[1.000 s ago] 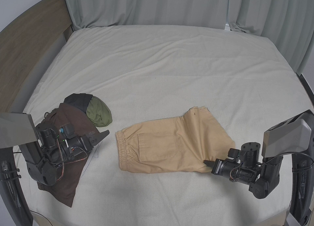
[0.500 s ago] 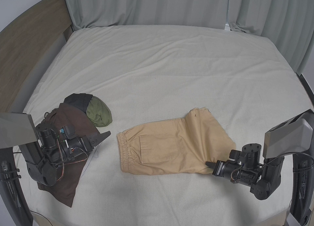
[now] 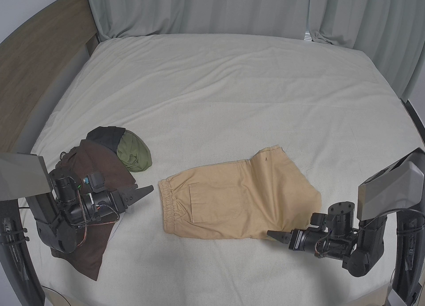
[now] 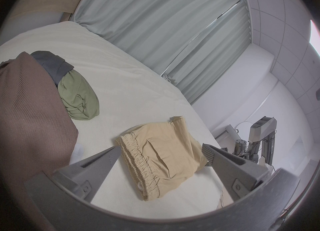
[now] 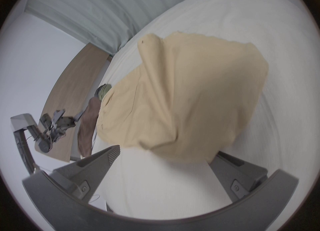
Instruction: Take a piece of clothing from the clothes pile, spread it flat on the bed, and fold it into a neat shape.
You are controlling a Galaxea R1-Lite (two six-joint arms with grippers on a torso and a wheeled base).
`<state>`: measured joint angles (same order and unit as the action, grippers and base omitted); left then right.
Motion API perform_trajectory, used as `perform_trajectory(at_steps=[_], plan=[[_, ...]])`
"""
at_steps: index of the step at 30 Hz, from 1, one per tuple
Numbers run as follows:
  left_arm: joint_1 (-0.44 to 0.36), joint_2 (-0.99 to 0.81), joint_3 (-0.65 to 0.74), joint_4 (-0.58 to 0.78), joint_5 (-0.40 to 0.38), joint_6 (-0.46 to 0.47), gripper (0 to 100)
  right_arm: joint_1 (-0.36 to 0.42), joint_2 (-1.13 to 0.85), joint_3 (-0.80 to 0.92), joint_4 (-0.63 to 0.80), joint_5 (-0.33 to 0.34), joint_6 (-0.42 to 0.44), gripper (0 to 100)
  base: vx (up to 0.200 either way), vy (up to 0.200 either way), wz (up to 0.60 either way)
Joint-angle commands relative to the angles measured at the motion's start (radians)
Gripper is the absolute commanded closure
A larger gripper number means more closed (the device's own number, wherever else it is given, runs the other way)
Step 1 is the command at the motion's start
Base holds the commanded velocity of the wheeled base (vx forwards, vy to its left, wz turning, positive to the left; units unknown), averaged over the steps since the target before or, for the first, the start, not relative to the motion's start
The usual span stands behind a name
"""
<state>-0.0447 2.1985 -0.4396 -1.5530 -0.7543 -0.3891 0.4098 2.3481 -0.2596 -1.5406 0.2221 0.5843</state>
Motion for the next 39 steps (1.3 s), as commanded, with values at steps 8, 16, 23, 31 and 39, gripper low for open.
perform_trajectory(at_steps=[8,16,23,31,39], plan=[[-0.001,0.043,0.009,-0.001,-0.034,0.058,0,0.026,-0.167,0.172,-0.001,0.230,-0.078,0,0.000,0.000,0.00],[-0.009,0.066,0.015,-0.001,-0.065,0.084,0,0.027,-0.294,0.157,-0.001,0.264,-0.086,0,0.000,0.000,0.00],[-0.012,0.079,0.019,-0.001,-0.066,0.087,0,0.026,-0.342,0.049,0.001,0.296,-0.104,0,0.000,0.000,0.00],[-0.021,0.093,0.038,-0.001,-0.069,0.084,0,-0.086,-0.354,0.066,-0.001,0.419,-0.256,0,0.000,0.000,0.00],[-0.043,0.132,0.038,-0.001,-0.071,0.087,0,-0.095,-0.374,0.065,0.001,0.421,-0.258,0,0.000,0.000,0.00]])
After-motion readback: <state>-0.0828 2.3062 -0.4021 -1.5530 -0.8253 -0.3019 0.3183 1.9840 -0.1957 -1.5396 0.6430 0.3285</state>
